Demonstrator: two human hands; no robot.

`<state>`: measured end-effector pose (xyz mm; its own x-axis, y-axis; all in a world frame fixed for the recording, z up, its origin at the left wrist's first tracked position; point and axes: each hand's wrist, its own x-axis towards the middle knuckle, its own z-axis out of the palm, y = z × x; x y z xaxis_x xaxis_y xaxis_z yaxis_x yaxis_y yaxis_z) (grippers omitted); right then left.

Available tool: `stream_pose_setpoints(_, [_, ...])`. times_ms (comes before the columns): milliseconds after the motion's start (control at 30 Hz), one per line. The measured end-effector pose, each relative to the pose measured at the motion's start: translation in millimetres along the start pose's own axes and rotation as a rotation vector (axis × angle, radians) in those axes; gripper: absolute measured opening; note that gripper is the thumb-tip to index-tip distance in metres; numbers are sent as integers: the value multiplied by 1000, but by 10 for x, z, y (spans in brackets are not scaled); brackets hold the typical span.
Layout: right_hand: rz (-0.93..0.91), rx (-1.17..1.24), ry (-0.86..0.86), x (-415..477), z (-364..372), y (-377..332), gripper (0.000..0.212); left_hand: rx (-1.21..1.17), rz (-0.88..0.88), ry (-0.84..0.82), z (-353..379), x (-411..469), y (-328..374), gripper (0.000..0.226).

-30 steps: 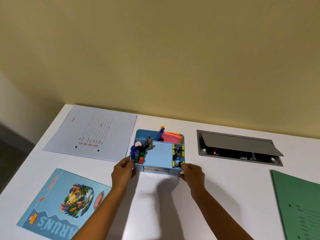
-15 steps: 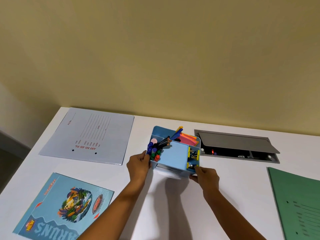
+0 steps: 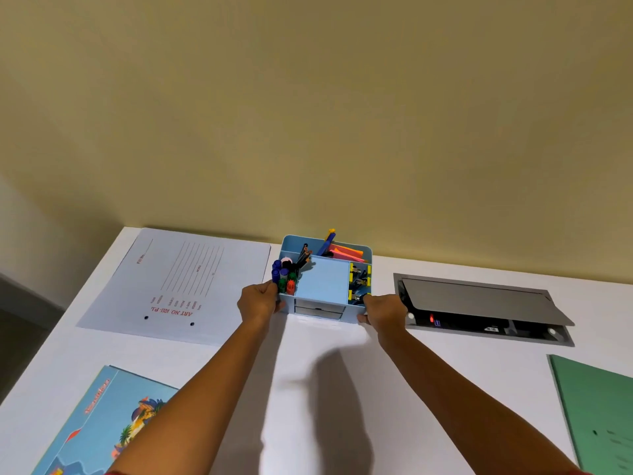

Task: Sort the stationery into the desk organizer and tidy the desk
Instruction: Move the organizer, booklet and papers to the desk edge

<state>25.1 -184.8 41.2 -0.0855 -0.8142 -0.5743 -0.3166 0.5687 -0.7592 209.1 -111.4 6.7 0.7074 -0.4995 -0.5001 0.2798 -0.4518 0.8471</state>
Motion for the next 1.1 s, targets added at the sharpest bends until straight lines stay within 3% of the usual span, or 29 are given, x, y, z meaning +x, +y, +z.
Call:
stream_pose_setpoints(133, [-20,-56,41,101,207,-49,33,-12,-4,22,-103,199,-7,21])
stream_pose_setpoints(300, [-41,-75,22,203,463,-174,36,-2,2,42,-259,428,58,15])
stream_pose_setpoints(467, [-123,-256,-41,275,693,-226,36,-28,-9,93,-424,590,32,17])
stream_pose_setpoints(600, [-175,-277,-99,341,823,-204,23,-62,-17,117,-529,706,-6,25])
stream_pose_setpoints(733, [-180,-215,-189,372,880,-82,24,-74,12,81,-562,788,-18,31])
stream_pose_setpoints(900, [-199,-177,-98,305,915,-121,25,-92,33,105,-531,816,-1,36])
stream_pose_setpoints(1100, [-146,-179,-149,352,964,-61,18,-144,-10,97,-547,801,13,38])
